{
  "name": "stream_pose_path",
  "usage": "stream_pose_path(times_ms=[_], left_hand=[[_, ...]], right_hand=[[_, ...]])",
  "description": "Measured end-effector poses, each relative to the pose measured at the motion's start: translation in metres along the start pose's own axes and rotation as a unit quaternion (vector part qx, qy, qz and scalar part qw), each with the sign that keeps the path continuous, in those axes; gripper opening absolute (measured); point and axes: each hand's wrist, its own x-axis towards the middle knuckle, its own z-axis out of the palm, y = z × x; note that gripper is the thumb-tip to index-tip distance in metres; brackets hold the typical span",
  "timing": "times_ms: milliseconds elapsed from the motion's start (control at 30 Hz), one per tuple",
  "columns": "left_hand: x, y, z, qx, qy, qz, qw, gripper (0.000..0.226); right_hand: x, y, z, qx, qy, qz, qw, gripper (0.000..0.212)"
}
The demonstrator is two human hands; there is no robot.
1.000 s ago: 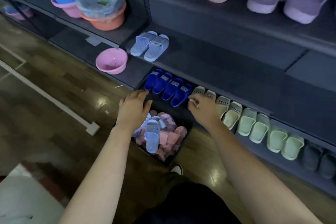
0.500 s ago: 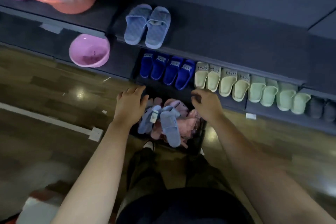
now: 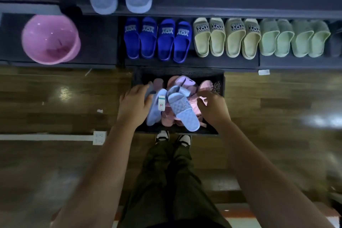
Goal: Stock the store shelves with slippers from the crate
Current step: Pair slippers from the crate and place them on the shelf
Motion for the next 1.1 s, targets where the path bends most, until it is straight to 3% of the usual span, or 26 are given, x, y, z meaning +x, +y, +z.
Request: stream_pose_path(times_ms=[400,633,733,833,967,1033,1100], left_hand=[[0.029,-0.037,0.114,-0.022,-0.028,0.002,0.999,0.042],[0.069,-0.091,0.215,-0.031,-0.052,-0.039,0.997,0.041],[0.086,-0.111,0.252,-0.082,-0.068,-0.112,0.988,0.042],[0.103,-0.111,0.273,-0.190,-0.096,-0.259,0.942,0.052],[0.124,-0.110,0.293,-0.392,-0.062,-0.452,0.799,0.058],[0.123,-0.114,0.299,-0.450,-0.038,-0.444,0.773,0.055],[0.117,-0.114,0.302,-0.480,-0.015,-0.398,0.782,0.051]], right_hand=[[0.039,0.062,0.081,-0.003,-0.016,0.014,1.000,0.028],[0.076,0.114,0.170,0.006,-0.031,0.036,0.999,0.028],[0.086,0.133,0.198,0.002,-0.015,0.032,0.999,0.025],[0.091,0.144,0.210,-0.002,0.025,0.012,1.000,0.019],[0.095,0.155,0.218,-0.002,0.060,-0.006,0.998,0.011],[0.094,0.159,0.218,-0.006,0.066,-0.003,0.998,0.009],[0.090,0.160,0.217,0.001,0.066,0.012,0.998,0.010]])
